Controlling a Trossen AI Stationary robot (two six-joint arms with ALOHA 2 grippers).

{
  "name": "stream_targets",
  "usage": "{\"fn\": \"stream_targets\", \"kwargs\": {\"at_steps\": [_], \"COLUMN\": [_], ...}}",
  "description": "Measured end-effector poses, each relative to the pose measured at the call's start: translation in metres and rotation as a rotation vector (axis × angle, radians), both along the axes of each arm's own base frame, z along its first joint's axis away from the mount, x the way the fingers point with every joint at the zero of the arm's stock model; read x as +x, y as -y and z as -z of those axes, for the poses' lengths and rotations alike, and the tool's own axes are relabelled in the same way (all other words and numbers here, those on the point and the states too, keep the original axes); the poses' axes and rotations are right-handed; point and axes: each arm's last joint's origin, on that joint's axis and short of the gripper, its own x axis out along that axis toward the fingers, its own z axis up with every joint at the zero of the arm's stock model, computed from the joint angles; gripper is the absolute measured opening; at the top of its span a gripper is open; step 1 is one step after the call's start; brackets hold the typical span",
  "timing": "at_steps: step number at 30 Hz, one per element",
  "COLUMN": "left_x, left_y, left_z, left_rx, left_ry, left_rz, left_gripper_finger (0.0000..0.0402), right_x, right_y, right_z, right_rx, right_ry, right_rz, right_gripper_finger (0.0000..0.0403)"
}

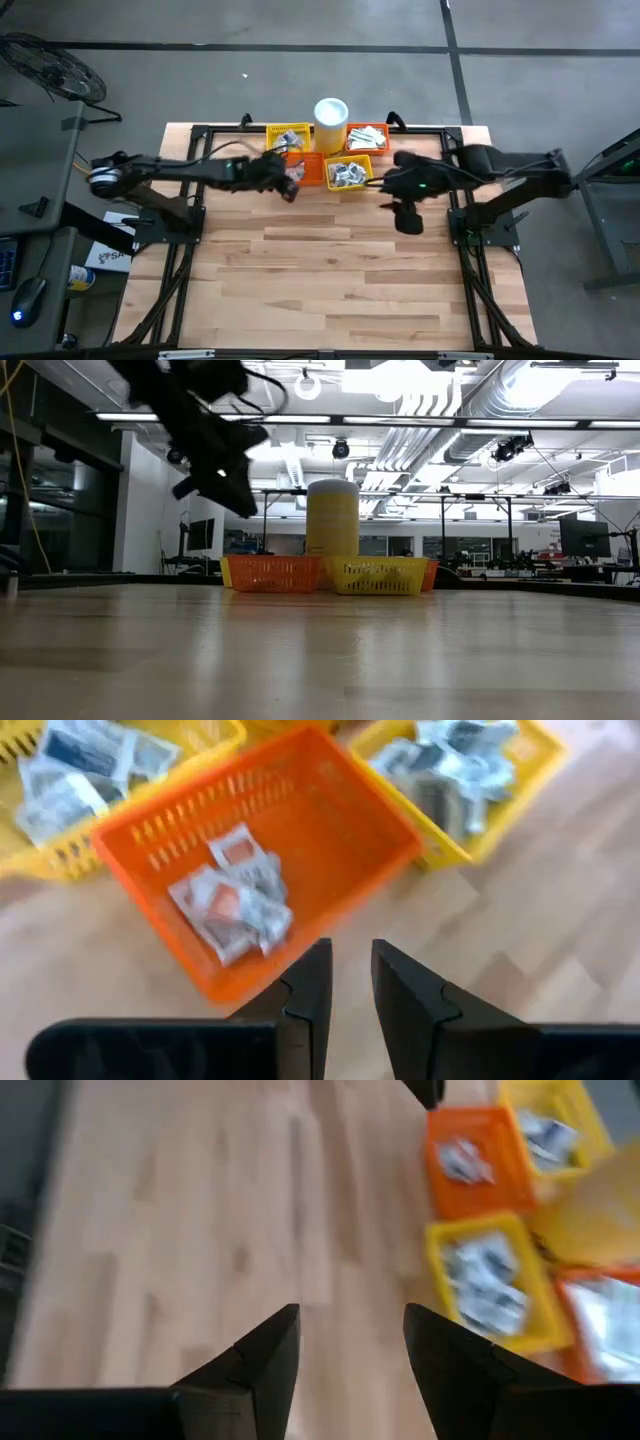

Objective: Pick & Place First Aid Supplies
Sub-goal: Return to Home Position

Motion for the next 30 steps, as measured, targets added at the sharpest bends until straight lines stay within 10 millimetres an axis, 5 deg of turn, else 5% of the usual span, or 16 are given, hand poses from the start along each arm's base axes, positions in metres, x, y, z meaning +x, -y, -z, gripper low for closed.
{"fn": "stream_targets", "kwargs": {"at_steps": [9,18,30], "left_x": [-0.06,-0.104,-0.149], "left_y": [0.054,0.066,0.061], "left_z": [0.004,0.016,0.043], "left_rx": [0.099,0.154,0.198], "left_ry": [0.38,0.533,0.752], "left_rz": [0.076,0.073,0.003], "left_gripper_finger": [0.0073,0.0073,0.0073], "right_x": [-0.061,-0.084,-0.11], "right_y": [0.007,0.019,0.025], "right_z": [0.101,0.192,0.234], "right_rx": [0.285,0.497,0.575], "right_ry": [0.368,0.666,0.839], "right_rz": [0.168,0.28,0.338], "right_gripper_finger": [0.0174,0.0174,0.0174]}}
